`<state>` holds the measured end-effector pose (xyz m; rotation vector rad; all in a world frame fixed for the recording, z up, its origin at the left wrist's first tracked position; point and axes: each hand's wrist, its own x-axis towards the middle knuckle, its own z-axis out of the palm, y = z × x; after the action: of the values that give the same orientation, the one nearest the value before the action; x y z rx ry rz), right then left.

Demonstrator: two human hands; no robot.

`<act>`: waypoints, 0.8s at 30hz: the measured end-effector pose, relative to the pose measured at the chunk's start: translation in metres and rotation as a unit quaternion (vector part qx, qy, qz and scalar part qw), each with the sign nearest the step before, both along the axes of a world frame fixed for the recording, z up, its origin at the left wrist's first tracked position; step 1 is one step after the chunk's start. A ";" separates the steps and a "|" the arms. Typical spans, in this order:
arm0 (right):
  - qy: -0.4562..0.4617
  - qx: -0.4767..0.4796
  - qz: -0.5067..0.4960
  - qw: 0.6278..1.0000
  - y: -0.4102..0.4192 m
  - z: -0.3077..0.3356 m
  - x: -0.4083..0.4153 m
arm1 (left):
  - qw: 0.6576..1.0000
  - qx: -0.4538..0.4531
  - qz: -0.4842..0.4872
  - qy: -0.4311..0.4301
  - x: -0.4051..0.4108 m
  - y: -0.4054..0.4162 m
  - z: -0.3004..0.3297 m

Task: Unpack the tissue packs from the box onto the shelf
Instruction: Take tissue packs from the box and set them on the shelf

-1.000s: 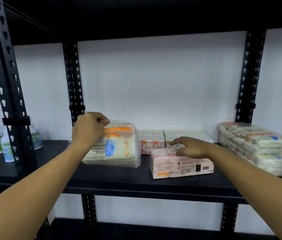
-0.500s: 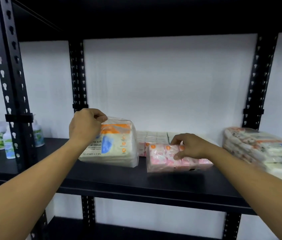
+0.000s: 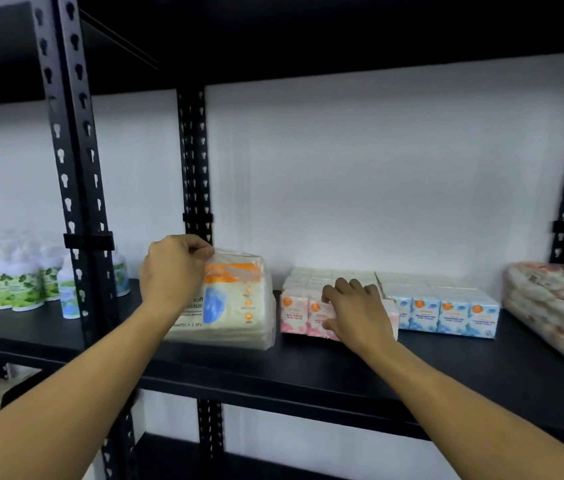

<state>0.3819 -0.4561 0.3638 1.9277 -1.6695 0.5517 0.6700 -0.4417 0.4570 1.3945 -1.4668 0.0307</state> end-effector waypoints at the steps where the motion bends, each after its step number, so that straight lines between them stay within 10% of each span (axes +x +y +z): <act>1: 0.003 -0.001 0.001 1.000 -0.002 -0.002 0.002 | 1.000 0.005 0.004 0.002 0.003 -0.001 -0.002; 13: -0.002 0.025 -0.004 1.000 -0.005 -0.008 0.016 | 0.999 0.021 0.025 0.011 0.026 -0.008 -0.011; 17: -0.159 0.038 0.026 0.986 0.007 0.010 0.029 | 1.000 0.022 0.016 0.000 0.026 -0.009 -0.003; 24: -0.466 0.369 0.128 0.794 0.030 0.080 0.081 | 1.000 0.013 0.018 -0.008 0.017 -0.027 0.013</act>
<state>0.4634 -0.4264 0.4440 2.7096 -2.5011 1.2545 0.6871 -0.4685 0.4705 1.4448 -1.4599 0.0440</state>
